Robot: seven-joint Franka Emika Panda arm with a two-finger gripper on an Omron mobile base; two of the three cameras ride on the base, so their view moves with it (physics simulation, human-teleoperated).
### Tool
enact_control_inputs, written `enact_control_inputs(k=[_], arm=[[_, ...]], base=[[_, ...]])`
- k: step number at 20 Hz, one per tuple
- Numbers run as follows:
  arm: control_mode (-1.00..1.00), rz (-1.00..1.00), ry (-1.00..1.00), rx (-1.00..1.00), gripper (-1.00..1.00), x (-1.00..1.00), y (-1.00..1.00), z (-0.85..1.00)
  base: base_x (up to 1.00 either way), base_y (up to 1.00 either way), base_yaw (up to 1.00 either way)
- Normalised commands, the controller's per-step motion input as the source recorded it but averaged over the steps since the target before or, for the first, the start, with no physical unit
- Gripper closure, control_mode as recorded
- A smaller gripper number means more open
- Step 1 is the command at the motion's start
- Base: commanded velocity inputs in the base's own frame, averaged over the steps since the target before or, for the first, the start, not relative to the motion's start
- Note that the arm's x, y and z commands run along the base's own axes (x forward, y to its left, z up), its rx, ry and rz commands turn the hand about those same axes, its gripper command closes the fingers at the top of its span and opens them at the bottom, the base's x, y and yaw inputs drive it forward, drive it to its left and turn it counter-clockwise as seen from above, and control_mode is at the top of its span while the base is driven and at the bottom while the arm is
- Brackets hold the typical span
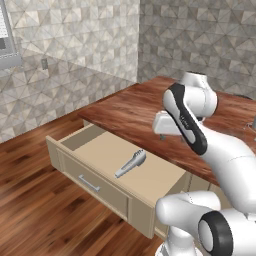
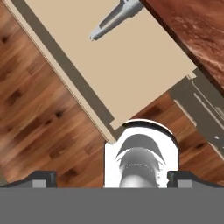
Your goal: Take the tongs from the drawer on the left and place them on the dining counter next to the tray containing the kebab skewer.
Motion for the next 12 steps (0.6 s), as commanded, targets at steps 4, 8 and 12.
enact_control_inputs(k=[4,8,12], arm=[[-1.00,-0.24,0.12,0.00,-1.00,0.15,0.00,-0.59],[-1.00,-0.26,0.11,0.02,-1.00,0.32,0.03,-0.78],[-1.00,-0.21,0.03,0.01,-1.00,0.50,0.09,-0.46]], base=[[0.00,0.00,0.00],[0.00,0.00,0.00],[0.00,0.00,0.00]])
